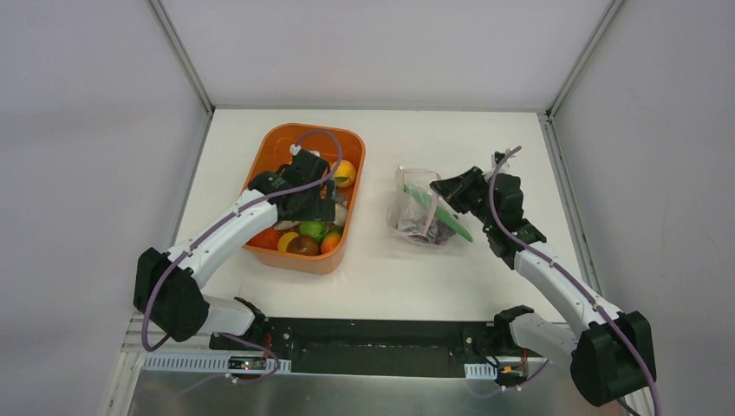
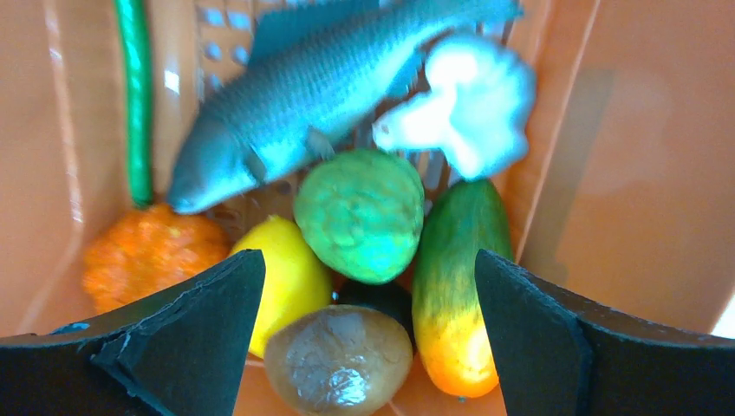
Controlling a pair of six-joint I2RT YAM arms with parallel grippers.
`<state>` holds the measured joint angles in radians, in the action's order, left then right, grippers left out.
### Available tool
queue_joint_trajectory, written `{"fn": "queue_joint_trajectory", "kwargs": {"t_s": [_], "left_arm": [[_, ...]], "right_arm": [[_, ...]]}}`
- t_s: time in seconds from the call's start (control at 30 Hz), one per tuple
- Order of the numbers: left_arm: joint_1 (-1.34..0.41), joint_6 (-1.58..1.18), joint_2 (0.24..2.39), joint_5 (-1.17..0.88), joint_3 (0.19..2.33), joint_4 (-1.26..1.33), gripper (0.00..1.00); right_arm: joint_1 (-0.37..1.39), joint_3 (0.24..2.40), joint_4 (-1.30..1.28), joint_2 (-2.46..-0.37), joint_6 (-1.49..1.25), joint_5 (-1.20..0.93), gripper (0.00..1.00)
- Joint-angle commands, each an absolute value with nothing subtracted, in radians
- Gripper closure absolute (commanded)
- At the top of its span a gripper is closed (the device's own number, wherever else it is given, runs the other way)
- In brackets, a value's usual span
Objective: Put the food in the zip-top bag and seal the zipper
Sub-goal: Pick up the fake fish from the bin.
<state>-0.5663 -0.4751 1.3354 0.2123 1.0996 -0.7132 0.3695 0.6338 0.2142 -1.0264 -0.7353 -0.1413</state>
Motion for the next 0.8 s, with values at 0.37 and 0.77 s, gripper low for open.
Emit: {"fn": "queue_joint_trajectory", "kwargs": {"t_s": [0.37, 0.77], "left_arm": [[-0.393, -0.123, 1.751, -0.059, 1.424, -0.734, 0.07], [-0.393, -0.056, 1.978, 0.132, 1.549, -0.86, 0.18]], "right_arm": [[0.345, 0.669, 0.436, -1.128, -0.55, -0.159, 0.92], [0.34, 0.67, 0.431, -1.052, -0.535, -0.185, 0.92]]}}
